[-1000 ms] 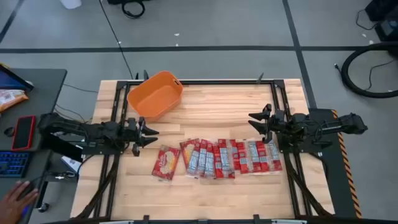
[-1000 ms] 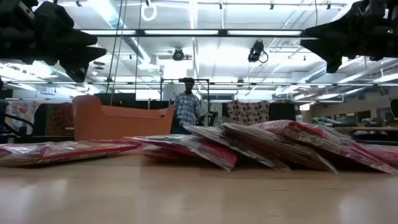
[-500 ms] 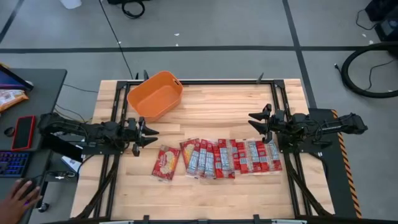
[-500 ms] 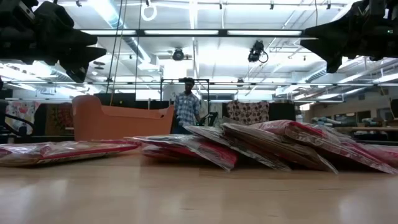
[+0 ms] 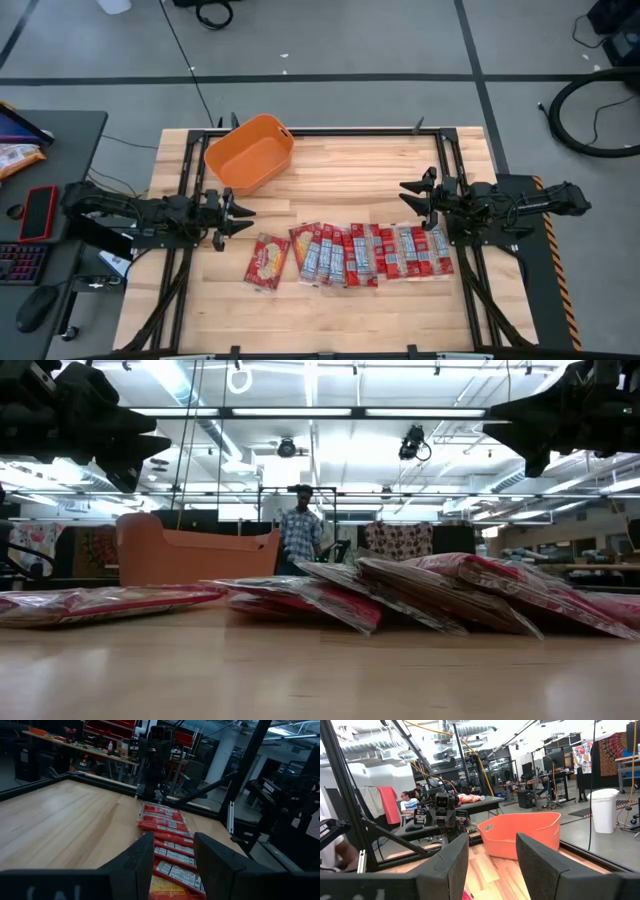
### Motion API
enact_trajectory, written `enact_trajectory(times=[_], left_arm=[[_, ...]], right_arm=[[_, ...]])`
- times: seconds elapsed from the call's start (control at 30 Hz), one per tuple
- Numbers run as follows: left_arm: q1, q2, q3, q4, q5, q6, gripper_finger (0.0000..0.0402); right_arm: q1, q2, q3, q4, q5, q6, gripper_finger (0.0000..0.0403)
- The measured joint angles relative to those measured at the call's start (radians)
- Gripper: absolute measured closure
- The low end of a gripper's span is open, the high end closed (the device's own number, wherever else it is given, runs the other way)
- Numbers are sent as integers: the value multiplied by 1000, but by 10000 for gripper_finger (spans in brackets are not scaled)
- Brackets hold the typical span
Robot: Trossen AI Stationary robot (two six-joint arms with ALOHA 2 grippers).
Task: Sort popcorn bags into baskets
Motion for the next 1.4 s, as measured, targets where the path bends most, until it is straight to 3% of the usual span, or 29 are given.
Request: enact_trajectory(times=[0.8, 1.03, 1.1, 1.4], left_arm=[[0, 0, 0, 2, 0, -4, 260], [0, 0, 0, 74, 0, -193, 260], [1, 0, 0, 96, -4, -173, 260], [0, 0, 0, 92, -282, -53, 260]], right_arm=[[0, 0, 0, 0, 0, 0, 233], [0, 0, 0, 0, 0, 0, 233], [0, 0, 0, 0, 0, 0, 233], [0, 0, 0, 0, 0, 0, 233]])
